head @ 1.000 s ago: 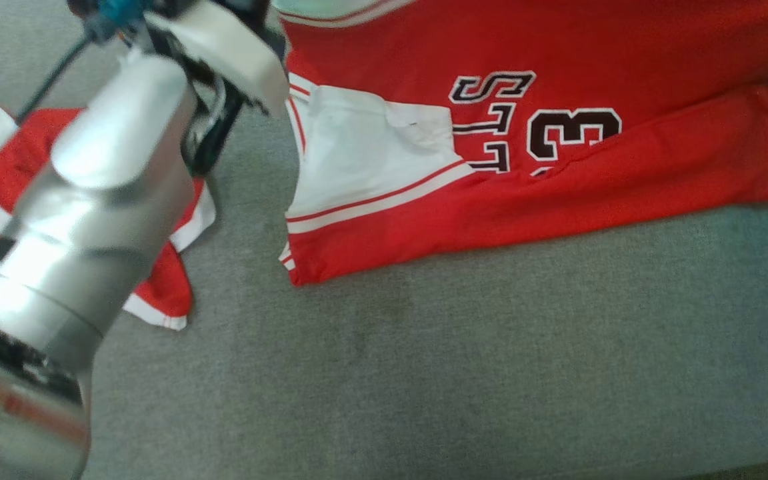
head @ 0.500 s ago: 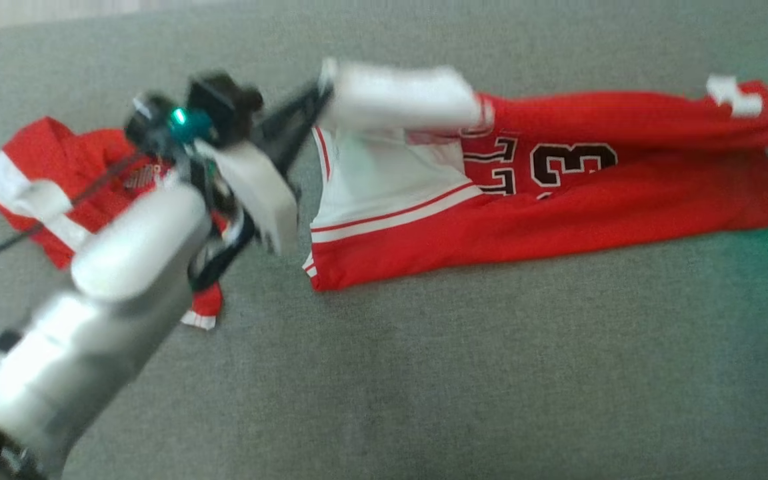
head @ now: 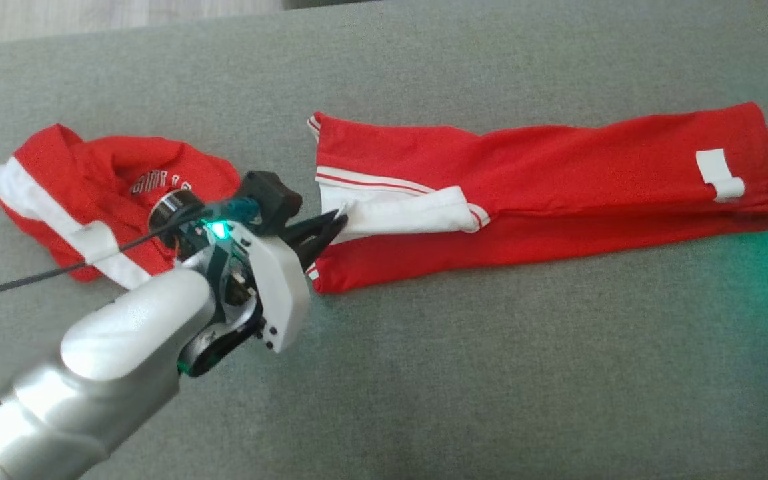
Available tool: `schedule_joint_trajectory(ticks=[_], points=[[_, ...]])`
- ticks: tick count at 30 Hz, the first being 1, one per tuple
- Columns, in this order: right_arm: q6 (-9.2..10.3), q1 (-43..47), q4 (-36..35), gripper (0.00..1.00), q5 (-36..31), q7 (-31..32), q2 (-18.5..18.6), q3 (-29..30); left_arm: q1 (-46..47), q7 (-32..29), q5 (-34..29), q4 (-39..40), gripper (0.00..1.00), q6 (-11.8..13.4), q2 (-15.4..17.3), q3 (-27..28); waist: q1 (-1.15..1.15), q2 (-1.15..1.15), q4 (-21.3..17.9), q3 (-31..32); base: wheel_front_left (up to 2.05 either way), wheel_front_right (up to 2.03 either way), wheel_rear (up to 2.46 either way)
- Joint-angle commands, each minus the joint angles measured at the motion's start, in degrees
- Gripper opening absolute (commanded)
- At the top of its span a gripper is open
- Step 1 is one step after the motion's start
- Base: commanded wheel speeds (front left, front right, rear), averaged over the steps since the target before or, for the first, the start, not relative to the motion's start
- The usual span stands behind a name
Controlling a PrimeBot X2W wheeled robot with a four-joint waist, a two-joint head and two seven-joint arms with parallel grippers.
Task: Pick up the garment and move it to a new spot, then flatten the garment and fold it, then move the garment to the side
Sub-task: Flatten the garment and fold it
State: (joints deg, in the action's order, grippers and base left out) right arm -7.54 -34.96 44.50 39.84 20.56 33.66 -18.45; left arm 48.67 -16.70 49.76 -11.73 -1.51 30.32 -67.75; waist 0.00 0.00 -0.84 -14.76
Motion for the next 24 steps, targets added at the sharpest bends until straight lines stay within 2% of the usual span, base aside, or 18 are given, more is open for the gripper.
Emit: schedule_joint_trajectory(ticks=[1,6,8,9,10,11,15,18,24], points=[[0.05,0.79,-1.78,0.0,0.28,0.16,2.38,-0.7,1.14,-0.31,-0.34,1.49,0.0,0.26,2.0,2.02,0.0,0.0,-0.18,-0.29,0.0,0.0,0.0],[0.05,1.84,-3.0,0.0,0.15,2.23,3.07,-1.83,0.55,-0.86,-0.41,2.03,0.0,0.87,1.12,1.2,0.0,0.0,-0.58,-1.02,0.0,0.0,0.0],[0.05,2.21,-3.13,0.0,0.03,2.48,2.97,-1.98,0.63,-0.91,-0.87,2.13,0.0,0.39,0.79,0.55,0.0,0.0,-0.71,-1.17,0.0,0.0,0.0],[0.05,2.26,-3.13,0.16,0.1,2.18,2.82,-1.67,0.6,-0.73,-1.01,2.08,0.0,0.36,0.7,0.44,0.0,0.0,-0.81,-1.21,0.0,0.0,0.0],[0.05,2.32,-2.94,1.0,0.21,1.98,2.57,-1.25,0.53,-0.08,-1.21,1.99,0.37,0.61,0.55,0.59,0.0,0.0,-0.89,-1.17,0.0,0.0,0.0],[0.05,2.34,-2.79,1.0,0.29,1.98,2.31,-0.95,0.48,0.84,-1.67,1.84,1.0,1.08,0.39,0.8,0.0,0.0,-0.98,-1.08,0.0,0.0,0.0],[0.05,1.58,-3.03,1.0,0.13,-0.64,1.86,1.19,0.39,4.95,-2.98,1.09,1.0,3.28,-0.76,2.2,0.0,0.0,-1.28,-0.24,0.0,0.0,0.0],[0.05,1.14,-3.97,1.0,-0.34,-4.3,1.62,2.88,0.72,10.99,-4.62,0.47,1.0,6.6,-2.46,4.84,0.0,0.0,-1.08,1.24,0.0,0.0,0.0],[0.05,0.14,-11.28,1.0,-0.23,-19.61,-2.66,8.12,-0.48,24.9,-5.08,-1.69,1.0,13.51,-5.62,12.26,0.0,0.0,-0.34,4.75,0.0,0.0,0.0]])
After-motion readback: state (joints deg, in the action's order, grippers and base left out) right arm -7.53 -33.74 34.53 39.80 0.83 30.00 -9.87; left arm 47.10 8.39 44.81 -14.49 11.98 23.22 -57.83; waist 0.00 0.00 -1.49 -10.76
